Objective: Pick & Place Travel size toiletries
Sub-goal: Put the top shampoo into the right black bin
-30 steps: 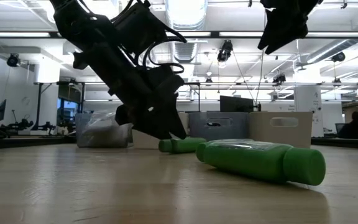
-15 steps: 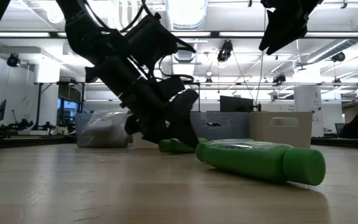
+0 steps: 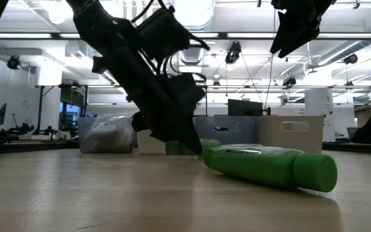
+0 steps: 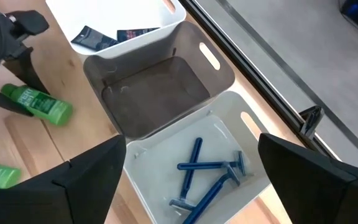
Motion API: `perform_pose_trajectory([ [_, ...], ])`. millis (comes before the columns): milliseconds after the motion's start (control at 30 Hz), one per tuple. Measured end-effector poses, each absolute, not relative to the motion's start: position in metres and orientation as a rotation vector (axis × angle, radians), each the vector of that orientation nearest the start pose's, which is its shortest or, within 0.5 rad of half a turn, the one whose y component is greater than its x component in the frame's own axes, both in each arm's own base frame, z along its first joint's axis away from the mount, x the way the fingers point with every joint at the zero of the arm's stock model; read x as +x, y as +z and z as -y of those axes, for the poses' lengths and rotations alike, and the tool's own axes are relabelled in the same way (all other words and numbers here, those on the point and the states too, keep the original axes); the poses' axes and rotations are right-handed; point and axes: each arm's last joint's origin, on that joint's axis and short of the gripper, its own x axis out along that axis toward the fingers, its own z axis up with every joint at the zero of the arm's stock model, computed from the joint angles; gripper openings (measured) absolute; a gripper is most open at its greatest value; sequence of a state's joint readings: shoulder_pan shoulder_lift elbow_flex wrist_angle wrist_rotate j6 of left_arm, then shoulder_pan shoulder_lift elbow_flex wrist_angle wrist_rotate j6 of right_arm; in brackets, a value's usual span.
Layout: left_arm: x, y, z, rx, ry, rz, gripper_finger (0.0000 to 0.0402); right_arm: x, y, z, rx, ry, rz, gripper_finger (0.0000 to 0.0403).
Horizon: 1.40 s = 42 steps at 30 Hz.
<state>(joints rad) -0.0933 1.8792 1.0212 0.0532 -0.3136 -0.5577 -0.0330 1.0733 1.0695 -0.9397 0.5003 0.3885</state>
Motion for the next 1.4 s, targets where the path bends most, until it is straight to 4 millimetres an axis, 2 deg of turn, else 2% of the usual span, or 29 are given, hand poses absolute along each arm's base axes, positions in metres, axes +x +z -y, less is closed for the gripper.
perform_pose_trajectory([
  [167,0.369,0.178,0.023,-0.360,0.397,-0.652,0.0156,0.190,0.322,0.020,0.137,-0.660,-0.797,0.0364],
  [300,0.364,0.205,0.010,-0.376,0.442,-0.635,0.0160,0.184,0.330,0.020,0.142,-0.670,-0.752,0.0364],
  [467,0.368,0.244,-0.030,-0.635,0.547,-0.381,0.0158,0.170,0.343,0.021,0.142,-0.709,-0.671,0.0364],
  [633,0.378,0.269,-0.076,-0.863,0.582,-0.080,0.0158,0.156,0.351,0.022,0.146,-0.736,-0.609,0.0364],
  [733,0.385,0.272,-0.092,-0.900,0.601,-0.035,0.0157,0.151,0.353,0.022,0.150,-0.738,-0.590,0.0364],
  [867,0.400,0.264,-0.097,-0.900,0.628,-0.094,0.0157,0.148,0.354,0.021,0.151,-0.737,-0.587,0.0364],
  [1133,0.428,0.234,-0.102,-0.876,0.714,-0.229,0.0159,0.146,0.354,0.021,0.150,-0.737,-0.589,0.0364],
  [1267,0.432,0.245,-0.101,-0.837,0.681,-0.217,0.0152,0.145,0.353,0.021,0.149,-0.738,-0.597,0.0364],
  [1400,0.426,0.257,-0.094,-0.773,0.671,-0.263,0.0150,0.145,0.352,0.021,0.190,-0.753,-0.596,0.0364],
])
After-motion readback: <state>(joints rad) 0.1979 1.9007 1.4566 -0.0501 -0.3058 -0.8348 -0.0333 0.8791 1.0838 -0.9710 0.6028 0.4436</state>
